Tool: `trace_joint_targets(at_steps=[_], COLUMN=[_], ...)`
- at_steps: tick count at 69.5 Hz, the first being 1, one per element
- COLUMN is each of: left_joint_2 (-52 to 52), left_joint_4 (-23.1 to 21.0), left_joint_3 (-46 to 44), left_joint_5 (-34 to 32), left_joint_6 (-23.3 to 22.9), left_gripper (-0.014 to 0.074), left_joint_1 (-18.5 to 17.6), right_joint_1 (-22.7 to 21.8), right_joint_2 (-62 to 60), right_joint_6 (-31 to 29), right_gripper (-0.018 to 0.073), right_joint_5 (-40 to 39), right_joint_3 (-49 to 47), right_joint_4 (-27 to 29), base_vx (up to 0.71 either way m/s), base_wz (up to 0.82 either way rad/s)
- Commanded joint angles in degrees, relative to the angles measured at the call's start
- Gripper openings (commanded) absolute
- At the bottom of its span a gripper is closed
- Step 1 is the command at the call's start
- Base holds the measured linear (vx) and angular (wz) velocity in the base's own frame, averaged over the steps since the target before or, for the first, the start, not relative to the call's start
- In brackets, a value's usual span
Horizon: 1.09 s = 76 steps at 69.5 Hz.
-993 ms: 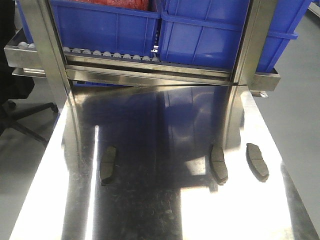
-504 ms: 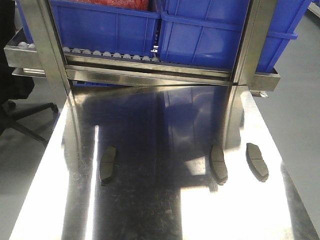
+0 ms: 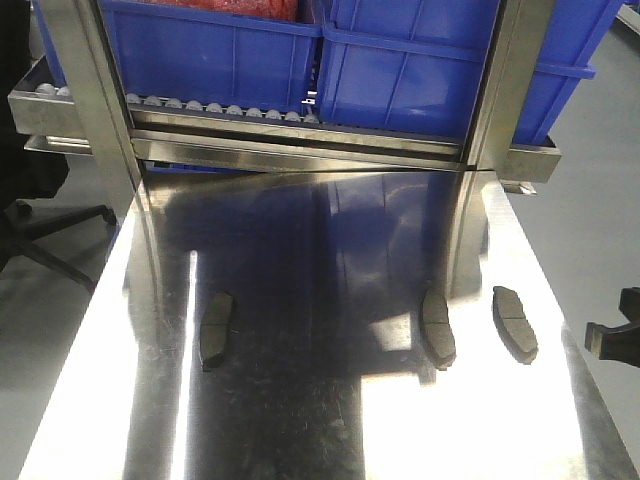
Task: Move and align brake pads A on conveyor
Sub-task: 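Lower the right gripper onto the farthest brake pad and close it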
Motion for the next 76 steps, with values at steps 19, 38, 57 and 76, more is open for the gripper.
trace_joint_targets(at_steps=[19,38,57,76], left_joint_2=[0.50,0.50,0.50,0.50], left_joint_4=[-0.31,-0.31,-0.31,-0.31], left_joint_3=[-1.51,-1.51,-1.51,-1.51], left_joint_5=[-5.28,-5.28,-5.28,-5.28], left_joint_6=[-0.14,-0.14,-0.14,-0.14], left_gripper=[-0.0006,-0.0006,-0.0006,-0.0006], left_joint_1=[-0.21,-0.21,-0.21,-0.21], right_joint_1=[-0.40,-0.40,-0.40,2.59], right_joint_2=[0.51,0.51,6.96,22.71], right_joint_6=[-0.11,-0.17,-0.57,-0.73], right_gripper=[0.0153,0.0475,0.0508,0.0508], right_joint_5=[-2.53,-1.36,10.85,21.28], right_joint_3=[-2.06,-2.11,-11.68,-23.63], right_joint_4=[-0.04,0.03,2.19,4.32], base_vx=[0.00,0.00,0.00,0.00], base_wz=[0.00,0.00,0.00,0.00])
